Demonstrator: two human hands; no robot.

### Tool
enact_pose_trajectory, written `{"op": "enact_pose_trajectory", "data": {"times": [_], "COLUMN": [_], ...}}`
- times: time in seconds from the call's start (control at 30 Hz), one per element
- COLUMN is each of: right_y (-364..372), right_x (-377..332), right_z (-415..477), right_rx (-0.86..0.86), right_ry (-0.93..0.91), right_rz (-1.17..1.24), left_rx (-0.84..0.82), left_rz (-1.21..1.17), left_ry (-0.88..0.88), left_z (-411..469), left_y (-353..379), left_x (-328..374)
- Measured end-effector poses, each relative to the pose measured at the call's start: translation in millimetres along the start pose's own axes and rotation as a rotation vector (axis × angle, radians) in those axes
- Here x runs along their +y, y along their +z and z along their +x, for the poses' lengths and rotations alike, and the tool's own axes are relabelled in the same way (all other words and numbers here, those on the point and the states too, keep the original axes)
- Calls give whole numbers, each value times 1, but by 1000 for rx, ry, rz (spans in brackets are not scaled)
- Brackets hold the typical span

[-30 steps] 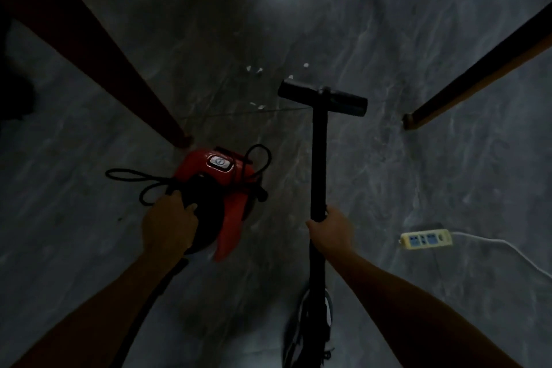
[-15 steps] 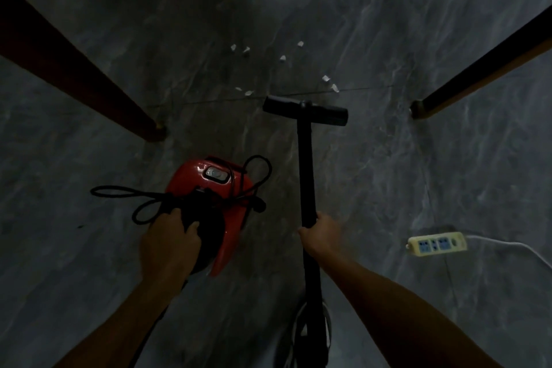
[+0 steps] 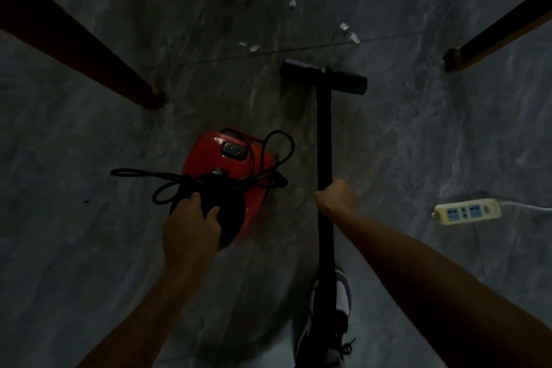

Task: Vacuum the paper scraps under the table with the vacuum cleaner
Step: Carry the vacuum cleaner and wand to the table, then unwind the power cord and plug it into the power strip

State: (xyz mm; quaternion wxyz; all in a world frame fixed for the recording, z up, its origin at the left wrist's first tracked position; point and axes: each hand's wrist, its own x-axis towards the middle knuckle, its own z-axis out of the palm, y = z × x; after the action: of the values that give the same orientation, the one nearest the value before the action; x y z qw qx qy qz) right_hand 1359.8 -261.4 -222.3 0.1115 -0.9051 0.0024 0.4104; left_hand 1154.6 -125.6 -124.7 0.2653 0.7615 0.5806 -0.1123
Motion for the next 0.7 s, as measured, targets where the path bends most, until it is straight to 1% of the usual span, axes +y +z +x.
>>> {"op": "enact_pose_trajectory", "data": {"times": [0.07, 0.17, 0.23, 0.3, 0.37, 0.4, 0.43, 0.5, 0.57, 0.63, 0.7], "right_y": [0, -4, -5, -5, 3, 10, 19, 37, 51, 59, 62], "right_x": [-7, -18, -26, -36, -48, -54, -60, -71, -81, -87, -91], "right_z": [-6, -30, -56, -87, -117, -128, -135, -142, -141, -137, -134], "right_rx": [15, 22, 47, 42, -40, -78, -104, -128, -103, -43, 62], "right_ry": [39, -49, -217, -469, -705, -782, -818, -794, -730, -696, -698], "right_rz": [-7, 16, 51, 77, 3, -47, -77, -85, -85, -102, -146], "left_rx": [-27, -70, -102, -124, -128, -132, -140, -148, -157, -162, -154], "left_rz": [35, 40, -11, -44, -40, -32, -24, 15, 43, 7, -22], "left_ry": [14, 24, 4, -4, -1, -3, -2, 11, 28, 44, 60], "left_z": [-2, -5, -5, -6, -11, -15, -19, -25, -24, -20, -17], "left_y": [1, -3, -8, -14, -17, -18, -18, -17, -16, -11, -5], "left_x": [0, -2, -2, -3, -5, -7, -9, -14, -18, -21, -25]}}
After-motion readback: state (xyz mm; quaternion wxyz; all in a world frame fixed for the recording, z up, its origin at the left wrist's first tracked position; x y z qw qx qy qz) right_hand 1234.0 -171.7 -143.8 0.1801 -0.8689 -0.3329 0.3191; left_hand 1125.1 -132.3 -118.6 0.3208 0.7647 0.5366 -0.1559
